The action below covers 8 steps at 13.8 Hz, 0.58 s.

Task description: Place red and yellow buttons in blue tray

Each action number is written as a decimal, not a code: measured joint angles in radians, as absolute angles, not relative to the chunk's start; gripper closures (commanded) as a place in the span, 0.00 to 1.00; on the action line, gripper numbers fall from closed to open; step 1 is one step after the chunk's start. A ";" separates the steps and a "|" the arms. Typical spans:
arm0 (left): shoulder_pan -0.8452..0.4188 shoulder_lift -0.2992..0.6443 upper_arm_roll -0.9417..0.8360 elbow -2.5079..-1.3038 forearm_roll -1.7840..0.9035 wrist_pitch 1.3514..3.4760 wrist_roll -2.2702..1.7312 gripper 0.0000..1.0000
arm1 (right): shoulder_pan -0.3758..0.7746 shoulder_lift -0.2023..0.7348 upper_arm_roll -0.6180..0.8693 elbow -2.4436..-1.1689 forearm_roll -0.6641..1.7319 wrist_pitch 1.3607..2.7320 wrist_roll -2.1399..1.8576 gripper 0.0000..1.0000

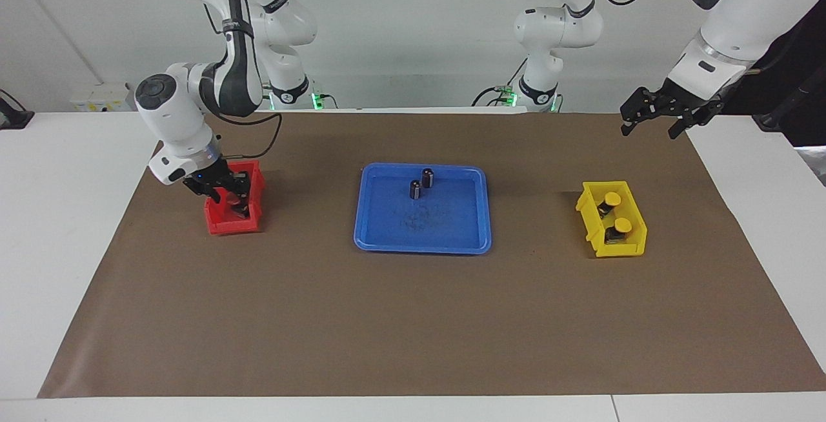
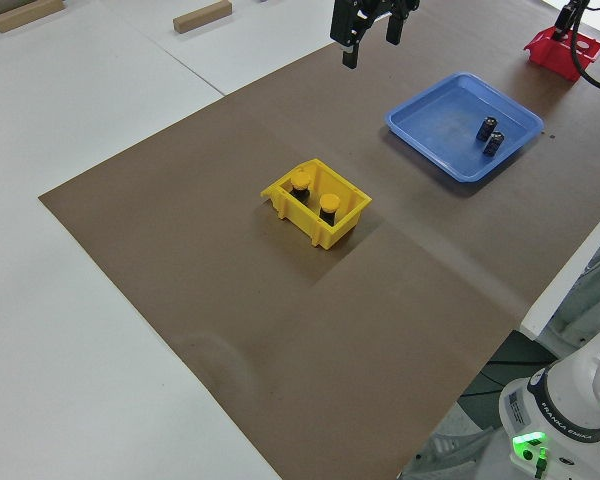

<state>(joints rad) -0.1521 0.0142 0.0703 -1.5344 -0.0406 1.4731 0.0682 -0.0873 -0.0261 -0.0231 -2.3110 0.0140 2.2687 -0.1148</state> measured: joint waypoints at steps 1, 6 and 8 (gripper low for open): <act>-0.153 0.014 0.068 -1.535 -0.041 1.473 0.068 0.00 | -0.088 -0.026 -0.023 -2.313 0.014 2.273 -0.118 0.60; -0.150 0.013 0.073 -1.537 -0.036 1.473 0.062 0.00 | -0.085 -0.027 -0.022 -2.305 0.013 2.273 -0.122 0.83; -0.148 0.012 0.078 -1.538 -0.029 1.473 0.059 0.00 | -0.084 -0.020 -0.019 -2.225 0.005 2.185 -0.124 0.83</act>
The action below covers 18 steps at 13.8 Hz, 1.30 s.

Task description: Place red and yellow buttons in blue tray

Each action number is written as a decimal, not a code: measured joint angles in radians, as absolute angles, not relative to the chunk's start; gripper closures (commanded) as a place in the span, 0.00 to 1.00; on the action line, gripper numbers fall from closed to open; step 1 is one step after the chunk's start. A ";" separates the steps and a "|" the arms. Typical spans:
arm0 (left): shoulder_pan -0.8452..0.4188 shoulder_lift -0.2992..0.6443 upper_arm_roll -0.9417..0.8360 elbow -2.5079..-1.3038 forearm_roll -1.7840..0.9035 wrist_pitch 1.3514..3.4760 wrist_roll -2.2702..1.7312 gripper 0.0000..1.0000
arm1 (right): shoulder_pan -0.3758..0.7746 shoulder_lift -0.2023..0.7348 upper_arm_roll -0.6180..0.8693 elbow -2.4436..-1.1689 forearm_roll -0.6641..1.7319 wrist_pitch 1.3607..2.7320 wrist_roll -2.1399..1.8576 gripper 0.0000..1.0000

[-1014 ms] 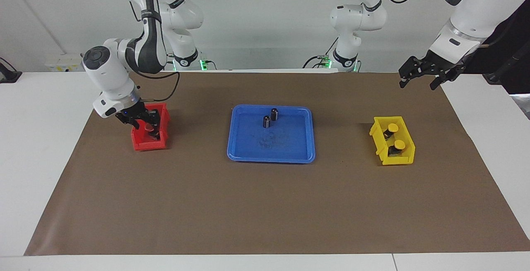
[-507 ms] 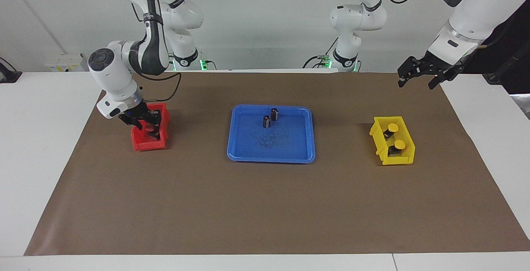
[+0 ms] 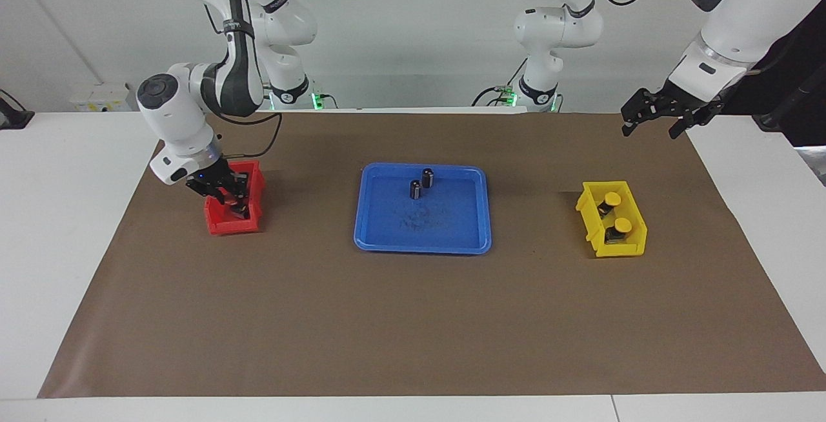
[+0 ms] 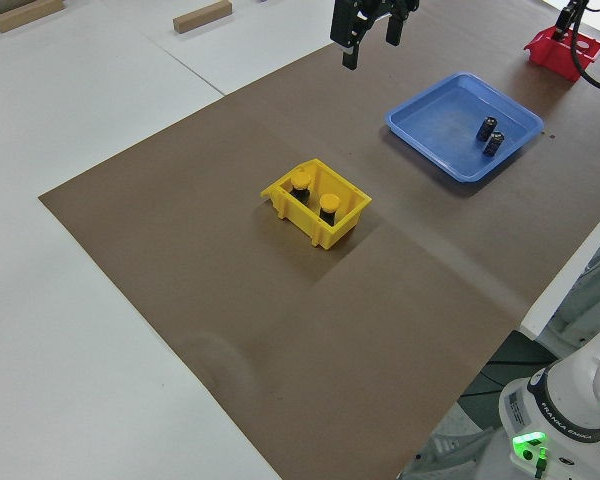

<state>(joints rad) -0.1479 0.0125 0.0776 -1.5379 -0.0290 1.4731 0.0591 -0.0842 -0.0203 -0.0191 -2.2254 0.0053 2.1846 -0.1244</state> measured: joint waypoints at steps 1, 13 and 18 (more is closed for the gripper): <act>-0.148 0.012 0.079 -1.539 -0.028 1.473 0.057 0.00 | -0.084 -0.009 -0.018 -2.149 -0.002 2.105 -0.125 0.83; -0.128 -0.053 0.081 -1.965 -0.025 1.954 0.053 0.30 | 0.541 0.391 0.000 -1.516 -0.052 1.872 0.760 0.84; -0.106 0.015 0.081 -2.026 -0.025 2.093 0.053 0.32 | 0.609 0.505 -0.001 -1.490 -0.065 1.972 0.841 0.84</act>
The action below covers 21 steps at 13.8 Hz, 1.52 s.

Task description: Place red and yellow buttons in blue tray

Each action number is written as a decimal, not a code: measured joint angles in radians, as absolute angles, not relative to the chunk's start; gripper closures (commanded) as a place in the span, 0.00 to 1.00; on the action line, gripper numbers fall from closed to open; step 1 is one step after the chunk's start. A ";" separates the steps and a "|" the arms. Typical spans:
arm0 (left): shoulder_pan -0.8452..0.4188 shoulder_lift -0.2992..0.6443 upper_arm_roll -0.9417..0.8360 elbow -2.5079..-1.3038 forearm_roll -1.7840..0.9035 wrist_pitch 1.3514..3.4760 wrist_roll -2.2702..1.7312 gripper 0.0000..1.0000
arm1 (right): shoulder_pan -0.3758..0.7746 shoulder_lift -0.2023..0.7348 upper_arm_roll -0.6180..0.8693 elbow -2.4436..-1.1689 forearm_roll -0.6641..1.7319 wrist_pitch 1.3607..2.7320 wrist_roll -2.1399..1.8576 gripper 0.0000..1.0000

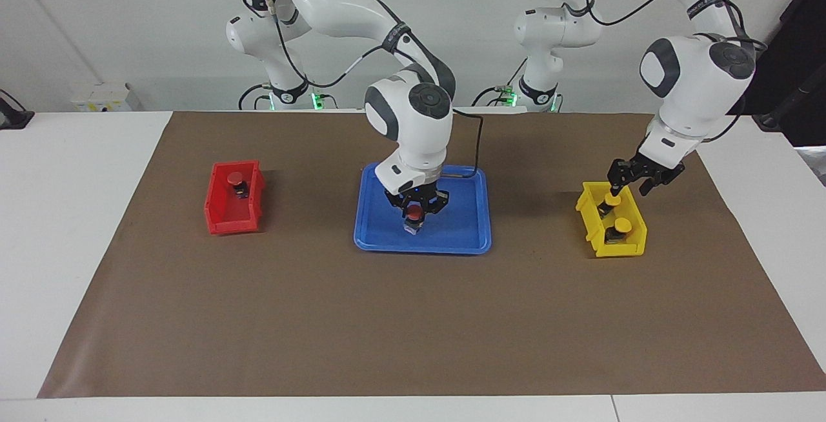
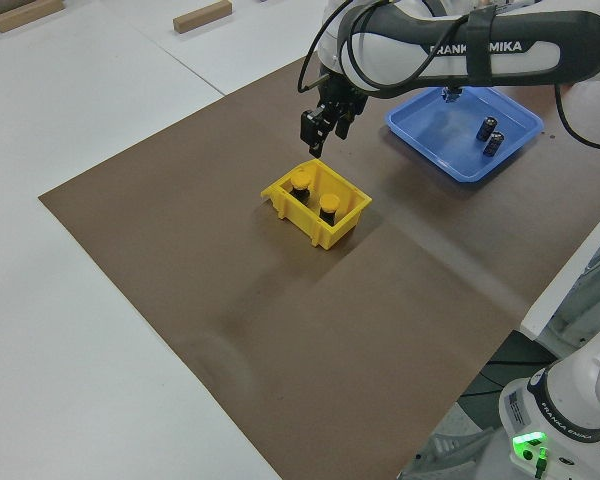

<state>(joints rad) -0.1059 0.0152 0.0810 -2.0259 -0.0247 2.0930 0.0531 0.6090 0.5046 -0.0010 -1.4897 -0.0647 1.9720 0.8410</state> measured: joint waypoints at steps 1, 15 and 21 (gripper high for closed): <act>-0.106 0.039 0.081 -2.027 -0.025 2.124 0.053 0.34 | 0.614 0.505 0.000 -1.494 -0.065 1.975 0.841 0.84; -0.075 0.157 0.078 -2.037 -0.025 2.279 0.078 0.36 | 0.453 0.345 -0.031 -1.568 -0.068 1.966 0.625 0.02; -0.075 0.160 0.075 -2.066 -0.025 2.305 0.078 0.99 | 0.081 -0.151 -0.032 -2.152 -0.013 1.991 0.065 0.03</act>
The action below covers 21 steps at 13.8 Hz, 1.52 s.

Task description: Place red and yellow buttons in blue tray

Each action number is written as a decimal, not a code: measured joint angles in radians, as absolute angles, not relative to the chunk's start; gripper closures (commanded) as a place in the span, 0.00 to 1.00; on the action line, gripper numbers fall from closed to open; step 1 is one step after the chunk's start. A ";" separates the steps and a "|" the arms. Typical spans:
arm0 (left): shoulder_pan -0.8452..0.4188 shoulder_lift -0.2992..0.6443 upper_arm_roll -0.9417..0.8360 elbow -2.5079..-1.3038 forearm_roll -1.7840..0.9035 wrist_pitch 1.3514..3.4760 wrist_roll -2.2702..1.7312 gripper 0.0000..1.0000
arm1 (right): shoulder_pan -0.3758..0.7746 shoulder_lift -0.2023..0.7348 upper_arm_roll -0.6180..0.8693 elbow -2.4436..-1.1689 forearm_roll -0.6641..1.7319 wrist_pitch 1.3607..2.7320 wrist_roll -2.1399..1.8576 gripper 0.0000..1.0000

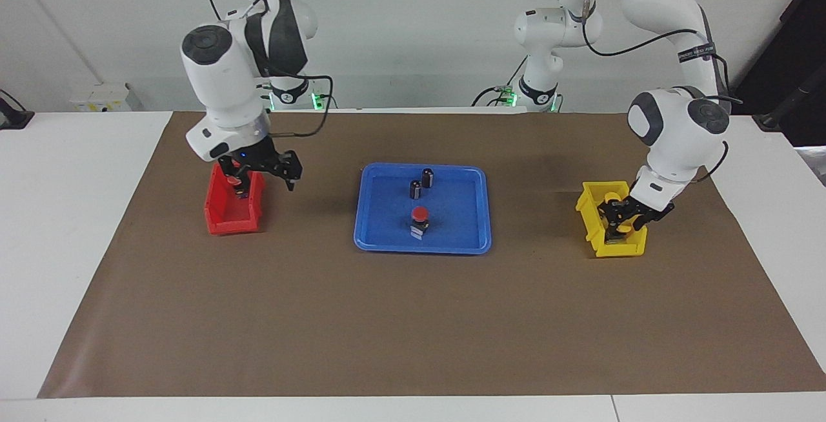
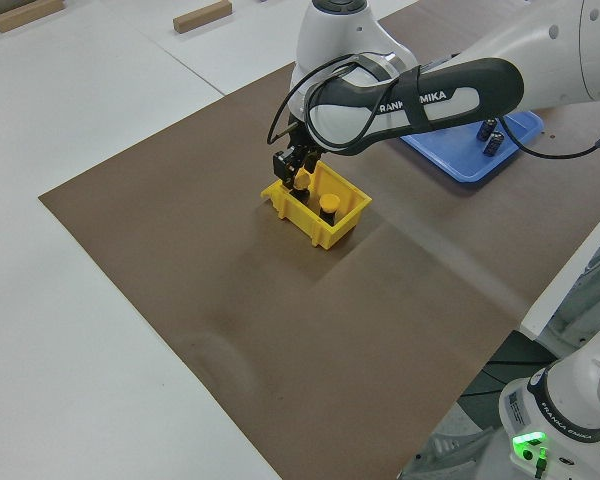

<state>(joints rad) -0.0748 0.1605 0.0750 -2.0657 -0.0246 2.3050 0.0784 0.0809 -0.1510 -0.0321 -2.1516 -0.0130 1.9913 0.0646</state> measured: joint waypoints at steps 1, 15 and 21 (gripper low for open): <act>-0.075 0.160 0.075 -2.065 -0.025 2.305 0.079 0.99 | 0.030 -0.196 -0.032 -2.225 -0.012 2.009 -0.021 0.09; -0.580 0.207 0.046 -1.744 -0.011 2.000 -0.530 0.99 | -0.091 -0.170 -0.031 -2.441 -0.011 2.237 -0.228 0.30; -0.667 0.262 0.046 -1.824 -0.038 2.148 -0.583 0.99 | -0.091 -0.162 -0.031 -2.482 -0.011 2.296 -0.234 0.32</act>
